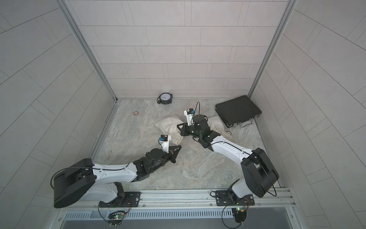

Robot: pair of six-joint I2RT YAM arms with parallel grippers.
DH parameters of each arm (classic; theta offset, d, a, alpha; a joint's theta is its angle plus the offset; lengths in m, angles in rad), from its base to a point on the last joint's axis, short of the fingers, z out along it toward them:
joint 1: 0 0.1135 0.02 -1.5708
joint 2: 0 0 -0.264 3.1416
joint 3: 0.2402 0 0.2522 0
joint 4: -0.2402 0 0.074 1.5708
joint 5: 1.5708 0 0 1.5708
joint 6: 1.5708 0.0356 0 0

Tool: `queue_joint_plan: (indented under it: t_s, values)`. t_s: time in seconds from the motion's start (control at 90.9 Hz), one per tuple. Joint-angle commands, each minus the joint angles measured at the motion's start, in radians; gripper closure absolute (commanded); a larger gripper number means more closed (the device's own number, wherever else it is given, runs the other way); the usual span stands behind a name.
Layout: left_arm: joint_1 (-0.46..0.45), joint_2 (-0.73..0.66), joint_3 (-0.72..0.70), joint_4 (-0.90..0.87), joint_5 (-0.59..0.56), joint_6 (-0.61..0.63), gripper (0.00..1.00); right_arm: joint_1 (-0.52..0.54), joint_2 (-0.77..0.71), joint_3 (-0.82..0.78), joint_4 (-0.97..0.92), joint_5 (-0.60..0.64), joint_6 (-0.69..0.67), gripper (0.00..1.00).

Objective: Close the soil bag
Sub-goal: Frap the soil bag at the center of the board.

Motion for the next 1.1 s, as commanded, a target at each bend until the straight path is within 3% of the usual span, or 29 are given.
queue_joint_plan:
  t_s: [0.0, 0.176, 0.297, 0.44, 0.594, 0.693, 0.924, 1.089]
  values:
    - [-0.009, -0.146, -0.005, -0.144, 0.003, 0.017, 1.0, -0.046, -0.031, -0.02, -0.014, 0.039, -0.02, 0.94]
    - [0.001, -0.302, 0.106, -0.427, -0.055, 0.062, 1.0, -0.124, -0.031, -0.042, -0.008, 0.025, -0.028, 0.66]
    - [0.056, -0.318, 0.218, -0.529, 0.02, 0.119, 1.0, -0.169, -0.092, -0.078, -0.006, 0.049, -0.057, 0.5]
    - [0.161, -0.25, 0.401, -0.656, 0.149, 0.156, 1.0, -0.182, -0.221, -0.12, -0.027, 0.082, -0.188, 0.34]
    - [0.255, -0.177, 0.551, -0.717, 0.262, 0.165, 1.0, -0.176, -0.366, -0.226, 0.074, 0.095, -0.291, 0.27]
    - [0.268, -0.152, 0.618, -0.727, 0.283, 0.183, 1.0, -0.141, -0.414, -0.269, 0.17, 0.046, -0.389, 0.22]
    - [0.275, -0.134, 0.694, -0.742, 0.306, 0.201, 1.0, 0.049, -0.341, -0.22, 0.283, 0.03, -0.657, 0.23]
    - [0.279, -0.122, 0.727, -0.755, 0.32, 0.2, 1.0, 0.121, -0.273, -0.189, 0.38, 0.06, -0.724, 0.28]
